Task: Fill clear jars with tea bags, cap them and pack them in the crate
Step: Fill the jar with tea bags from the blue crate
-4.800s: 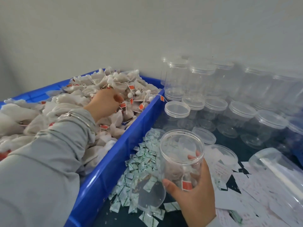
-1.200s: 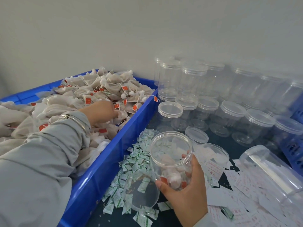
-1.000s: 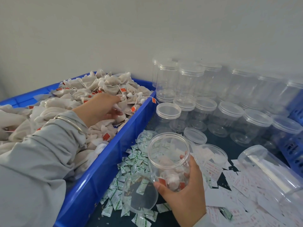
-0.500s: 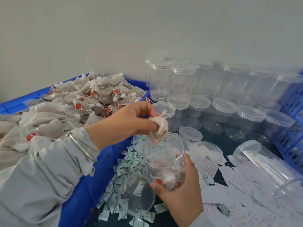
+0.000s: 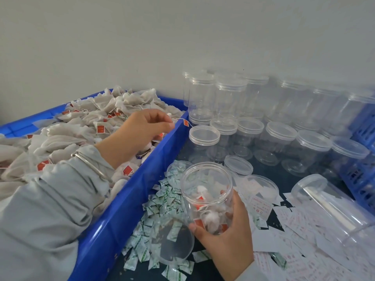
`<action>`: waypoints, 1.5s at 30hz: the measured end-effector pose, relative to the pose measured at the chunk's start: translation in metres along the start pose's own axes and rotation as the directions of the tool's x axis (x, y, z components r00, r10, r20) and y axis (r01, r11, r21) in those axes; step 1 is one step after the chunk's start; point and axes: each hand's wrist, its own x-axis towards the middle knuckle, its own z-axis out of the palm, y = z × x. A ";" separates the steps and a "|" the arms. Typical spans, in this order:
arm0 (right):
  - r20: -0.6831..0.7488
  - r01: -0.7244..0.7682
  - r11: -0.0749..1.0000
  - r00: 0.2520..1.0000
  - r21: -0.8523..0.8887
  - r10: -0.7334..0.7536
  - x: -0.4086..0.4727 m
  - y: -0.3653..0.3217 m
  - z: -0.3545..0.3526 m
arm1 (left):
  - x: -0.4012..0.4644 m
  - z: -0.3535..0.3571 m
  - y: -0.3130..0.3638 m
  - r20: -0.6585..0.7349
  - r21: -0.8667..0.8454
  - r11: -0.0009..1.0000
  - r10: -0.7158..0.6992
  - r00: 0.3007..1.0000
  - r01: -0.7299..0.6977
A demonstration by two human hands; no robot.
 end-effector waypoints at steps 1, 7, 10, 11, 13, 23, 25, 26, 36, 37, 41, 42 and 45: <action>-0.002 0.000 1.000 1.000 -0.002 0.000 0.000 0.000 0.000 | 0.006 -0.009 -0.005 -0.073 -0.004 1.000 -0.021 0.997 0.021; 0.010 -0.028 1.000 1.000 0.010 0.028 -0.001 -0.006 0.001 | 0.025 -0.045 -0.037 -0.346 0.432 0.885 -0.018 0.938 0.176; 0.017 -0.018 1.000 1.000 0.015 0.018 -0.001 -0.005 0.001 | 0.027 -0.045 -0.052 -0.235 0.648 0.736 -0.054 0.970 0.198; 0.015 -0.012 1.000 1.000 0.010 0.012 -0.001 -0.005 0.001 | 0.026 -0.044 -0.056 -0.183 0.703 0.683 -0.096 0.979 0.198; 0.001 -0.018 1.000 1.000 0.004 0.018 0.000 -0.004 0.003 | 0.023 -0.040 -0.062 -0.068 0.799 0.577 -0.193 0.979 0.170; -0.027 -0.042 0.997 0.999 -0.067 0.040 0.001 -0.002 0.002 | 0.010 -0.039 -0.048 0.109 0.968 0.249 -0.504 0.857 0.023; -0.014 -0.048 0.998 0.999 -0.044 0.047 0.002 -0.002 0.003 | 0.011 -0.041 -0.049 0.083 0.963 0.266 -0.466 0.881 0.050; -0.008 -0.036 0.998 0.999 -0.047 0.036 0.002 -0.002 0.003 | 0.013 -0.043 -0.049 0.072 0.952 0.298 -0.450 0.890 0.074; -0.021 -0.044 0.995 0.999 -0.089 0.042 0.002 -0.007 0.001 | 0.021 -0.045 -0.022 -0.234 0.719 0.680 0.037 0.971 0.147; -0.018 -0.042 0.994 0.999 -0.103 0.041 0.002 -0.008 0.001 | 0.020 -0.043 -0.019 -0.270 0.608 0.783 0.047 0.962 0.132; -0.019 -0.055 0.990 0.998 -0.132 0.053 0.002 -0.010 0.002 | 0.009 -0.027 0.001 -0.117 -0.015 0.999 -0.042 0.992 0.040; -0.031 -0.060 0.990 0.998 -0.127 0.057 0.002 -0.009 0.001 | 0.005 -0.022 0.006 -0.027 -0.140 0.989 -0.040 0.999 0.036; -0.035 -0.055 0.991 0.998 -0.119 0.051 0.001 -0.007 0.001 | -0.006 -0.007 0.013 0.225 -0.347 0.937 0.027 0.974 0.054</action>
